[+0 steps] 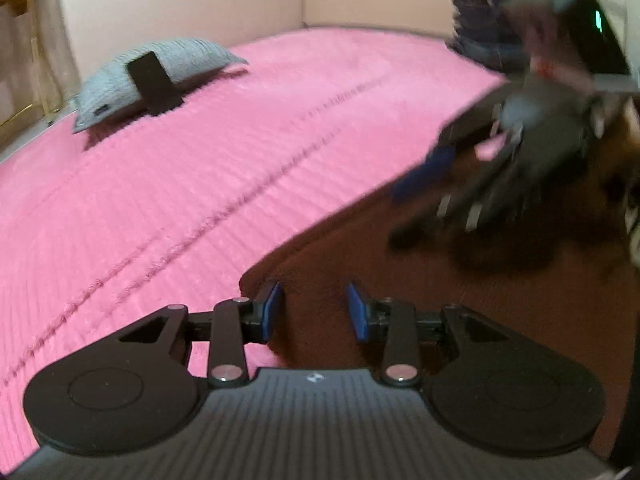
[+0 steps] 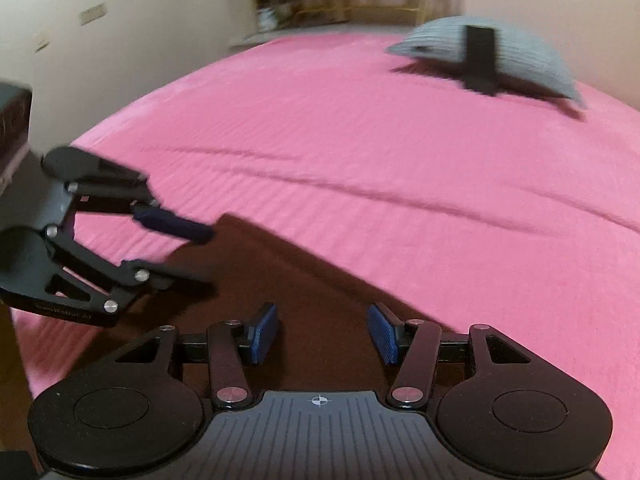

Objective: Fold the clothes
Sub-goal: 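Pat and square the folded brown cardigan with both open tools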

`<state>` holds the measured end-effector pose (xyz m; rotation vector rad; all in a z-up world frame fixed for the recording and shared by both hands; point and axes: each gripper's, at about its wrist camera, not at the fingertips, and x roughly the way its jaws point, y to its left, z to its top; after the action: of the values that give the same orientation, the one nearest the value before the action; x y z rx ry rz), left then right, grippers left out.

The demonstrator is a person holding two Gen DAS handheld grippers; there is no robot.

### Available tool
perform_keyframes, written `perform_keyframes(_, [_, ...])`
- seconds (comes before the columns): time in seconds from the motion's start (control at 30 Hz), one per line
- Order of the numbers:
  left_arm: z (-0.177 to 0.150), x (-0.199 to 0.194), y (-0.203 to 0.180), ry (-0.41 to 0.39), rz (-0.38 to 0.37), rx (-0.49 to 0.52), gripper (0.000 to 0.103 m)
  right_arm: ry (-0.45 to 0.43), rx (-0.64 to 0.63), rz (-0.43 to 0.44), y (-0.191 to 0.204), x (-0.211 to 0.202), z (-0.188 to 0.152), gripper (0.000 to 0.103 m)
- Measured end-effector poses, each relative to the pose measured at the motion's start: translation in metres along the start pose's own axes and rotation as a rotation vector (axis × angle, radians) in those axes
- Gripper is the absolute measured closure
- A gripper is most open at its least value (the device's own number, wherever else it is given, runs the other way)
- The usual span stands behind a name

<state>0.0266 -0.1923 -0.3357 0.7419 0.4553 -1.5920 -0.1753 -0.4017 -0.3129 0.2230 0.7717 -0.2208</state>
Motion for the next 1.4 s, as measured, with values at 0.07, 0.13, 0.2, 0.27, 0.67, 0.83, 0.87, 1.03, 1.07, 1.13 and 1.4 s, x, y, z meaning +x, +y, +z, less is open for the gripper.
perform_keyframes(0.07, [-0.005, 0.006, 0.005, 0.000, -0.015, -0.017, 0.070, 0.000, 0.018, -0.013, -0.019, -0.006, -0.010, 0.048])
perform_keyframes(0.13, [-0.009, 0.008, 0.006, -0.006, -0.019, -0.033, 0.069, -0.015, 0.038, -0.008, -0.037, -0.014, -0.020, 0.049])
perform_keyframes(0.2, [-0.009, 0.007, 0.003, -0.002, -0.005, -0.034, 0.069, -0.039, 0.101, 0.006, -0.047, -0.027, -0.022, 0.049])
perform_keyframes(0.27, [-0.007, 0.004, 0.001, 0.008, 0.011, -0.031, 0.069, -0.080, 0.103, -0.067, -0.040, -0.046, -0.018, 0.049])
perform_keyframes(0.67, [0.020, -0.007, -0.043, 0.009, 0.000, 0.039, 0.072, -0.099, 0.070, -0.062, 0.015, -0.093, -0.068, 0.049])
perform_keyframes(0.83, [0.024, 0.024, -0.062, 0.037, -0.040, 0.084, 0.076, -0.104, 0.079, -0.055, 0.016, -0.101, -0.090, 0.049])
perform_keyframes(0.87, [0.024, 0.029, -0.063, 0.039, -0.033, 0.088, 0.076, -0.119, 0.068, -0.052, 0.015, -0.100, -0.097, 0.049])
perform_keyframes(1.03, [0.035, 0.029, -0.061, 0.037, -0.016, 0.090, 0.075, -0.133, 0.065, -0.069, 0.019, -0.103, -0.083, 0.049])
perform_keyframes(1.07, [0.036, 0.026, -0.060, 0.034, -0.012, 0.087, 0.074, -0.129, 0.053, -0.073, 0.019, -0.101, -0.080, 0.049])
perform_keyframes(1.13, [0.033, 0.030, -0.058, 0.051, 0.010, 0.091, 0.074, -0.103, 0.030, -0.077, 0.014, -0.089, -0.080, 0.049])
perform_keyframes(1.4, [0.012, -0.029, -0.054, -0.014, 0.065, -0.039, 0.075, -0.158, 0.086, -0.091, 0.026, -0.114, -0.093, 0.049])
